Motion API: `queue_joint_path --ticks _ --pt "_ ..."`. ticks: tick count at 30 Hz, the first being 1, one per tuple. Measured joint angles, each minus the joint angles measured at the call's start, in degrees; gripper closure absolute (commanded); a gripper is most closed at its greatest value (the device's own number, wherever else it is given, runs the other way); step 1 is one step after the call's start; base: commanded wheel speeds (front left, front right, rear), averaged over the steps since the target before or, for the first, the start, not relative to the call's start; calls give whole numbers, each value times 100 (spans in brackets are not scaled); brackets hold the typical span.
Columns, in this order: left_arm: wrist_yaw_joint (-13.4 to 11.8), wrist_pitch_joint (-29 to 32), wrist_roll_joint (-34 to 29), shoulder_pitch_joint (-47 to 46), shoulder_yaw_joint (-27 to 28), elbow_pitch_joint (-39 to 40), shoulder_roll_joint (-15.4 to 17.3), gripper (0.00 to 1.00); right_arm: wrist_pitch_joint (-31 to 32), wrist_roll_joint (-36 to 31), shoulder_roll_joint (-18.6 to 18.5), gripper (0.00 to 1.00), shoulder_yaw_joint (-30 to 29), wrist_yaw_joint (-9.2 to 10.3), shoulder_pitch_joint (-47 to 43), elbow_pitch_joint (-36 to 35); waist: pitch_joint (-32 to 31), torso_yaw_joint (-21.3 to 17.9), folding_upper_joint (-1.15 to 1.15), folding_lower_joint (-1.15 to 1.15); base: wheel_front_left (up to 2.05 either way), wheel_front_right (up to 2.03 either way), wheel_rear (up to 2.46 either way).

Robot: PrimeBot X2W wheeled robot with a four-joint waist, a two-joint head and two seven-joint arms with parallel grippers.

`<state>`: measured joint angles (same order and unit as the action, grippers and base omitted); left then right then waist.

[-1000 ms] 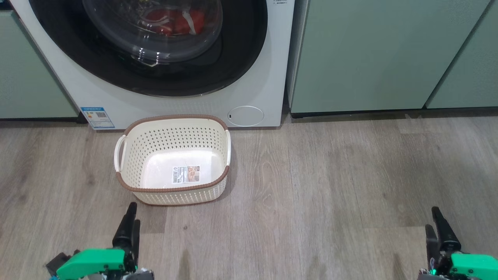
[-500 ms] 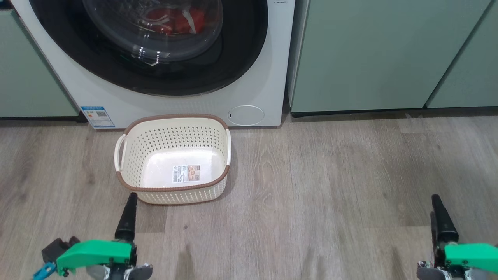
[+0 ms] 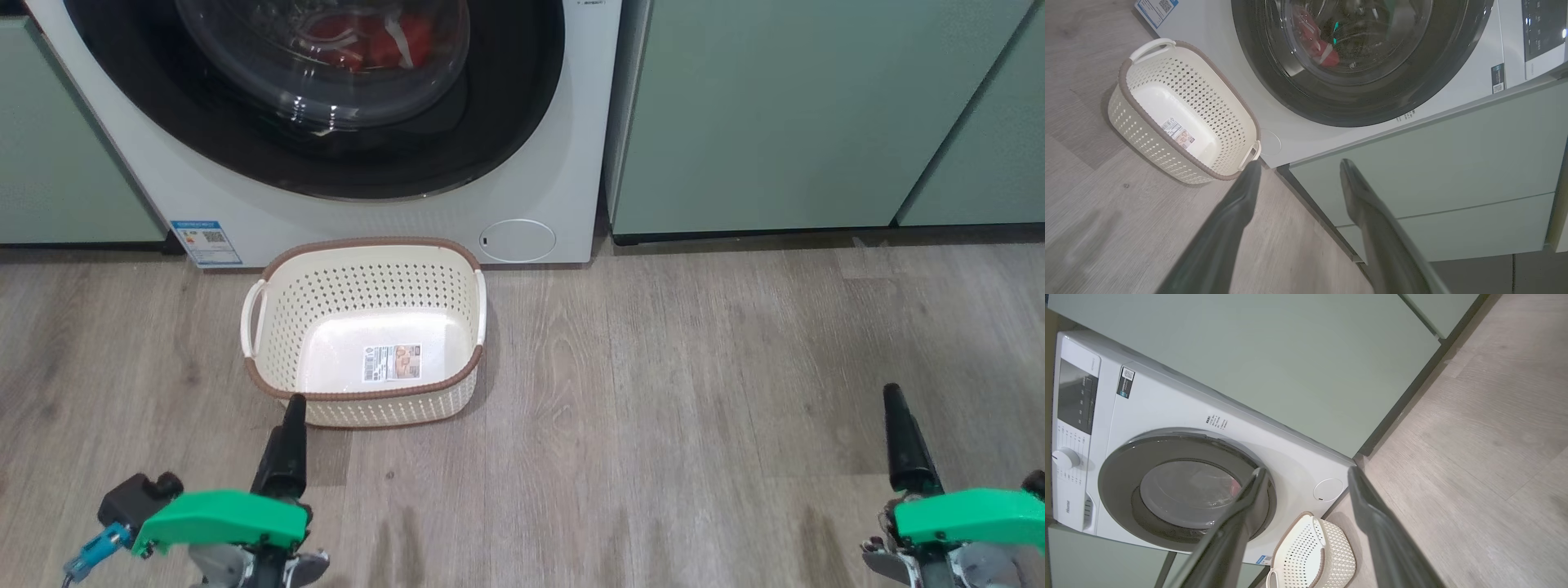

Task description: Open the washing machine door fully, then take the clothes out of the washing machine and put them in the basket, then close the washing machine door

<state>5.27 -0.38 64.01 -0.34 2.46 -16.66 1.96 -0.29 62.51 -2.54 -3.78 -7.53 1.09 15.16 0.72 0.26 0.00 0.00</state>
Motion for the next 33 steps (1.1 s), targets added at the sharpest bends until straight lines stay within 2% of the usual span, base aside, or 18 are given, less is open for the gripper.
queue_joint_path --ticks 11,33 --pt "-247 -174 -1018 -81 -191 132 11 0 -176 -1090 0 0 142 0 7 -149 11 16 0 0 0 0 0" --pt "-736 -524 -2490 -169 -533 196 183 0 -516 -2750 0 0 321 0 132 -246 25 48 0 0 0 0 0"
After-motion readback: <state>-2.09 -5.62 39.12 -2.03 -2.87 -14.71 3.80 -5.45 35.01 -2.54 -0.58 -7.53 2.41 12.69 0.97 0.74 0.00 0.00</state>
